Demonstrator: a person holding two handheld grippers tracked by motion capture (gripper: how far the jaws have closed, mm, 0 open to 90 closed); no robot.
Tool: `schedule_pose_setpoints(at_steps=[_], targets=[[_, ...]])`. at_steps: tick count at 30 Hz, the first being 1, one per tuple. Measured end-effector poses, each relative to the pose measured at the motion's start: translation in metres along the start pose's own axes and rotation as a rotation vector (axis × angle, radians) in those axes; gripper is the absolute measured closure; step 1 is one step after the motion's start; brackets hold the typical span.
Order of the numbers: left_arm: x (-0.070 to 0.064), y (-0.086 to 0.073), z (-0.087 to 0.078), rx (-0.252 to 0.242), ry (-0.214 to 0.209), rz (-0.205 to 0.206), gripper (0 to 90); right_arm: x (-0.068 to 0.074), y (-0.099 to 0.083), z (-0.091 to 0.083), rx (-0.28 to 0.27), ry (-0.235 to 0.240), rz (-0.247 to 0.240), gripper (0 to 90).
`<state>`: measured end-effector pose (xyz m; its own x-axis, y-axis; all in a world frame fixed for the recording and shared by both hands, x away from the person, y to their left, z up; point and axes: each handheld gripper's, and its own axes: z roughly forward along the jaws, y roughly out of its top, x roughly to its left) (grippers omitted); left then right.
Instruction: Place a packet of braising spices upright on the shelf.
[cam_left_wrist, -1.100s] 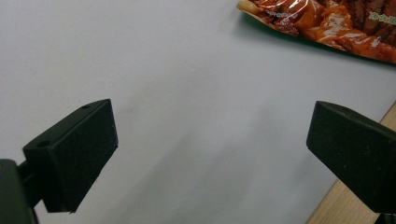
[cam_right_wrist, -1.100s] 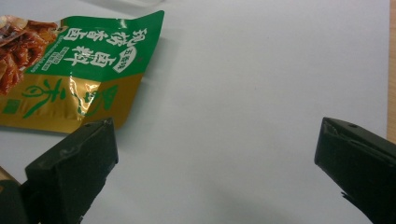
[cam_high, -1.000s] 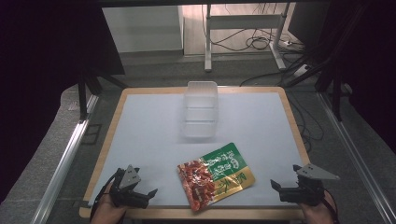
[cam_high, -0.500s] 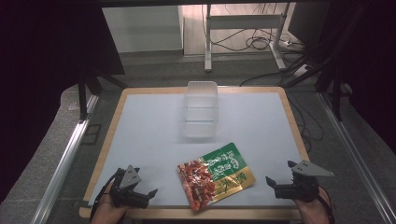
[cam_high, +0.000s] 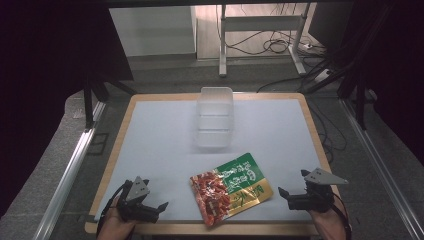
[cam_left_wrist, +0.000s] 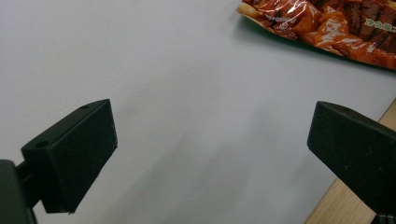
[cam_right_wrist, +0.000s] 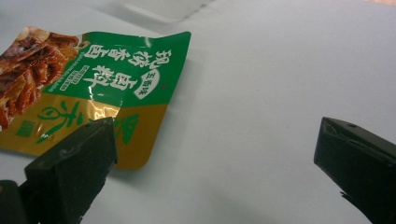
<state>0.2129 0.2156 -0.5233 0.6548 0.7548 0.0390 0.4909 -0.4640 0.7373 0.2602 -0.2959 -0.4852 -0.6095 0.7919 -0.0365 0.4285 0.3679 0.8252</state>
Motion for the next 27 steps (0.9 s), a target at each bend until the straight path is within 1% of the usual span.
schedule_pose_setpoints(at_steps=[7,14,19,21,22,26,27], targets=[[0.0,0.0,0.0,0.001,0.002,-0.001,1.5,0.001,0.004,0.009,0.002,0.027,0.019,0.0],[0.0,0.0,0.0,0.003,0.004,-0.002,1.6,0.002,0.007,0.016,-0.006,0.046,0.018,0.0],[0.0,0.0,0.0,0.005,0.006,-0.001,1.6,0.004,0.01,0.027,0.002,0.072,-0.005,0.0],[0.0,0.0,0.0,0.006,0.006,-0.002,1.6,0.005,0.01,0.029,0.003,0.077,-0.012,0.0],[0.0,0.0,0.001,0.006,0.006,-0.003,1.6,0.005,0.011,0.032,0.008,0.095,-0.018,0.0],[0.0,0.0,0.001,0.008,0.01,-0.001,1.7,0.007,0.013,0.036,0.013,0.113,-0.03,0.0],[0.0,0.0,0.001,0.008,0.011,-0.002,1.8,0.008,0.014,0.039,0.016,0.124,-0.03,0.0]])
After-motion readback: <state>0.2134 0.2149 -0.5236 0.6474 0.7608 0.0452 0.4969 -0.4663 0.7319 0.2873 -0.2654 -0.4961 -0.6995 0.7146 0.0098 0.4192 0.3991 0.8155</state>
